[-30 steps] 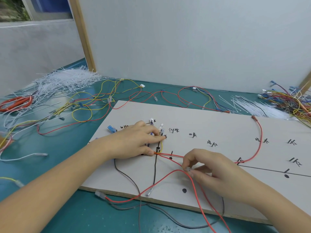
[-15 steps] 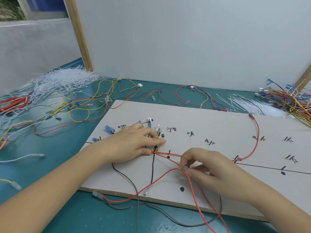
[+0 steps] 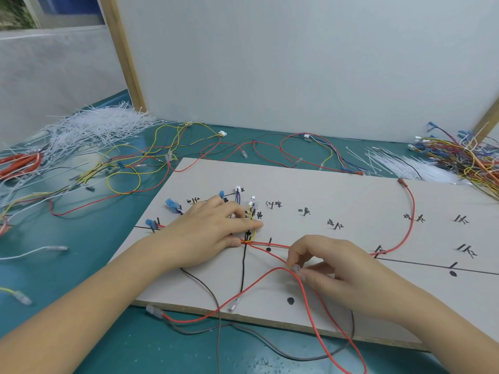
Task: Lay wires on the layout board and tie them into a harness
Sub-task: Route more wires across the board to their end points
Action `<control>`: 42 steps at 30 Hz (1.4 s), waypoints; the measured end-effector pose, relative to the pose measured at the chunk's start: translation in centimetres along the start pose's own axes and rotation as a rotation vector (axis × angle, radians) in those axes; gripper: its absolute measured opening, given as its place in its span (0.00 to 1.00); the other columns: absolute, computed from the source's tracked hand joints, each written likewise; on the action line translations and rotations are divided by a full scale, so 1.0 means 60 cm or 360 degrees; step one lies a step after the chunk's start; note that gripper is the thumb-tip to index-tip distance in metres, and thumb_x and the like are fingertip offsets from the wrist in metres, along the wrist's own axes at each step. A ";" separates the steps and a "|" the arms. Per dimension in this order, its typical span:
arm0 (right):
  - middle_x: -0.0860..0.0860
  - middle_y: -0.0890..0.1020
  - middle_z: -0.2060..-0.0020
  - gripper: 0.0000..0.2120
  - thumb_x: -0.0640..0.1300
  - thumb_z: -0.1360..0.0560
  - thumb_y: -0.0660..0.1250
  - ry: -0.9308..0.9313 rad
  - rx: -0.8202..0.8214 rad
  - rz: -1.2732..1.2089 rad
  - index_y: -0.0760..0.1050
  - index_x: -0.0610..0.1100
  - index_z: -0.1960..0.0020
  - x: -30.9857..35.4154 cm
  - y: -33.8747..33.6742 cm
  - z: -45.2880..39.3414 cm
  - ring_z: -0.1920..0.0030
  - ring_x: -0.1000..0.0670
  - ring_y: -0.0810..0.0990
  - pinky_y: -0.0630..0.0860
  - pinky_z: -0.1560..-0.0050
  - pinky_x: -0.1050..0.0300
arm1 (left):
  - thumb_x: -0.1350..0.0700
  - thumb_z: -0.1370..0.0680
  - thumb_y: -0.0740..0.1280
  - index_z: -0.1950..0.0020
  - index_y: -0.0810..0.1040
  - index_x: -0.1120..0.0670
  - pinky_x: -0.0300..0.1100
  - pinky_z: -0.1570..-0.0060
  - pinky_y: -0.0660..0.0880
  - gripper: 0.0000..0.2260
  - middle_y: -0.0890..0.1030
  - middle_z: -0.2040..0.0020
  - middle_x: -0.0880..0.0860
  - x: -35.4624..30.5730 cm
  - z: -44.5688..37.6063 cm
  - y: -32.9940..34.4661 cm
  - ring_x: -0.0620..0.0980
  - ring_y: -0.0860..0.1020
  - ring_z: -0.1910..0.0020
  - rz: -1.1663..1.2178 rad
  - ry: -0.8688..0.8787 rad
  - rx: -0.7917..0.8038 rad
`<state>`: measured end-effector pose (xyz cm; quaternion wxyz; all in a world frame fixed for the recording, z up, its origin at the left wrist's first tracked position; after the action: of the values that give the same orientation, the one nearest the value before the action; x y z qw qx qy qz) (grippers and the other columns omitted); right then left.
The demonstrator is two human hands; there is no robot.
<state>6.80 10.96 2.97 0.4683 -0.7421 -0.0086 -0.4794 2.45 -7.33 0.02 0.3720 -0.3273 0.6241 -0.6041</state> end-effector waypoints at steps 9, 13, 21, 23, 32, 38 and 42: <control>0.60 0.77 0.56 0.15 0.38 0.24 0.64 0.0000 0.0010 0.0004 0.71 0.60 0.55 -0.001 0.001 0.002 0.51 0.56 0.77 0.77 0.50 0.60 | 0.49 0.19 0.56 0.30 0.60 0.34 0.39 0.44 0.54 0.19 0.62 0.34 0.34 -0.008 0.004 0.003 0.44 0.57 0.41 0.0110 0.0023 -0.0020; 0.60 0.78 0.57 0.15 0.38 0.24 0.64 0.0000 0.0012 0.0000 0.70 0.60 0.55 -0.001 0.001 0.003 0.51 0.56 0.77 0.77 0.50 0.60 | 0.48 0.19 0.56 0.30 0.58 0.33 0.39 0.46 0.53 0.19 0.60 0.33 0.33 -0.010 0.008 0.002 0.43 0.56 0.41 0.0038 0.0008 -0.0076; 0.60 0.78 0.57 0.16 0.37 0.24 0.64 0.0008 0.0019 0.0001 0.70 0.60 0.55 0.000 0.002 0.002 0.51 0.56 0.77 0.77 0.50 0.61 | 0.48 0.19 0.55 0.29 0.59 0.34 0.40 0.43 0.53 0.19 0.60 0.33 0.34 -0.008 0.007 0.003 0.44 0.56 0.41 0.0075 0.0009 -0.0009; 0.59 0.78 0.57 0.16 0.37 0.24 0.64 0.0005 0.0017 0.0003 0.70 0.59 0.55 0.001 0.002 0.002 0.51 0.56 0.77 0.77 0.50 0.61 | 0.49 0.19 0.55 0.29 0.59 0.34 0.40 0.41 0.53 0.19 0.60 0.33 0.34 -0.007 0.006 0.004 0.43 0.55 0.40 0.0095 0.0009 0.0018; 0.59 0.78 0.57 0.13 0.37 0.24 0.65 0.0038 -0.0018 -0.0061 0.73 0.57 0.55 -0.003 0.001 0.000 0.52 0.56 0.77 0.77 0.54 0.63 | 0.50 0.19 0.57 0.30 0.63 0.34 0.41 0.37 0.53 0.18 0.59 0.32 0.35 0.002 -0.004 0.007 0.41 0.54 0.47 0.0224 -0.0010 0.0242; 0.56 0.80 0.59 0.11 0.38 0.25 0.66 0.0231 -0.0087 -0.0232 0.75 0.55 0.55 -0.033 -0.012 -0.003 0.57 0.57 0.77 0.76 0.54 0.55 | 0.50 0.19 0.58 0.31 0.65 0.36 0.37 0.41 0.53 0.18 0.60 0.34 0.34 0.005 -0.012 0.005 0.43 0.56 0.48 0.0360 0.0021 0.0343; 0.53 0.80 0.60 0.11 0.38 0.26 0.67 0.0257 -0.0110 -0.0173 0.76 0.55 0.55 -0.040 -0.016 -0.006 0.59 0.56 0.77 0.76 0.54 0.60 | 0.48 0.19 0.56 0.31 0.65 0.35 0.36 0.41 0.52 0.16 0.60 0.34 0.33 0.003 -0.006 0.009 0.40 0.55 0.50 0.0343 0.0003 0.0219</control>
<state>4.82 12.30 1.97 0.4149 -0.7153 0.0056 -0.5622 2.07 -7.26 -0.54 0.4558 -0.2313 0.6131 -0.6024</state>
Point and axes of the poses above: each hand's wrist, its own z-axis away from the middle knuckle, its own y-axis out of the palm, x = y × z, the point moved 6 cm from there along -z, towards the middle knuckle
